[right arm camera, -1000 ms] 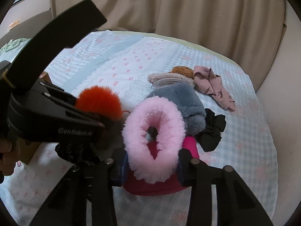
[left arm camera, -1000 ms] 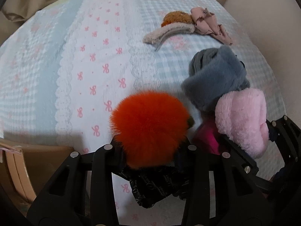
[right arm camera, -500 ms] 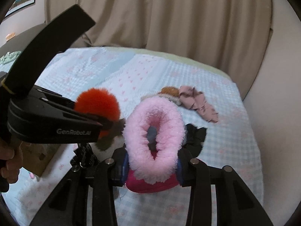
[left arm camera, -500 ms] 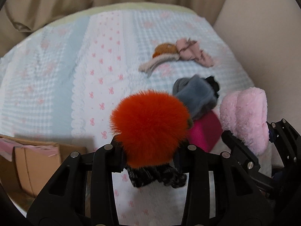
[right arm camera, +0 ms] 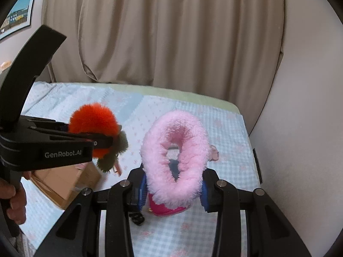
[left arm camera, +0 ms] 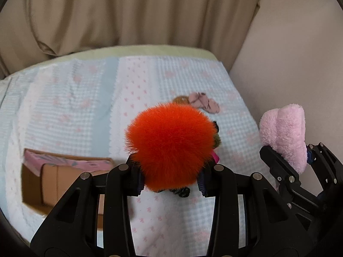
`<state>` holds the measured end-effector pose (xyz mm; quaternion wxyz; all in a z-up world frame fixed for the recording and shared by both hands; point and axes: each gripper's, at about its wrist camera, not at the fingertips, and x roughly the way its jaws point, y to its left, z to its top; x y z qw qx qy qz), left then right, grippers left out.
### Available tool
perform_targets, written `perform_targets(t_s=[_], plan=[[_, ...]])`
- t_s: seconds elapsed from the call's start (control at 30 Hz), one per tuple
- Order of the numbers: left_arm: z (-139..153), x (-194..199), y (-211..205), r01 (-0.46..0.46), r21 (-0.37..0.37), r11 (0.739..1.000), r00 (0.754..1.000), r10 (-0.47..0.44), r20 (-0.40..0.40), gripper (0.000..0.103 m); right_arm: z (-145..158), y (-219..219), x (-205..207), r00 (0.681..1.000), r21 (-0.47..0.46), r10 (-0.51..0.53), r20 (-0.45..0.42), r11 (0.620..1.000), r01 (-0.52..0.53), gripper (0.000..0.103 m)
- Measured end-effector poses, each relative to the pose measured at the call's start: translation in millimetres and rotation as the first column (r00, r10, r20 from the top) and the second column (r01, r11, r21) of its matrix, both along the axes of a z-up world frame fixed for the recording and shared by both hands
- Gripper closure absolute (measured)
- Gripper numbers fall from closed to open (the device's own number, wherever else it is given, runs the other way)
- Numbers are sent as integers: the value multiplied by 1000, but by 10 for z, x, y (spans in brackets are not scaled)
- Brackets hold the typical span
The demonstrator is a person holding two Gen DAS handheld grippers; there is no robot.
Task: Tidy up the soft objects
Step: 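Carry the orange pompom and pink scrunchie over the cardboard box with both grippers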
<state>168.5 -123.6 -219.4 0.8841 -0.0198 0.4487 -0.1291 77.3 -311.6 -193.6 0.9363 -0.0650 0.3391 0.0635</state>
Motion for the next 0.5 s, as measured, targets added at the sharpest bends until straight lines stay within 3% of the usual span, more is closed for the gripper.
perform_targets(t_s=[0.27,0.5], plan=[[384,-235,799,-65,-15,998,997,66,26,69,528,431,-173,1000,25,6,9,1000,-6,67],[377,-296,1762,-95,30,995,996,95,1,69,674,1133,-163,999,45,10,-51,999,-8,67]])
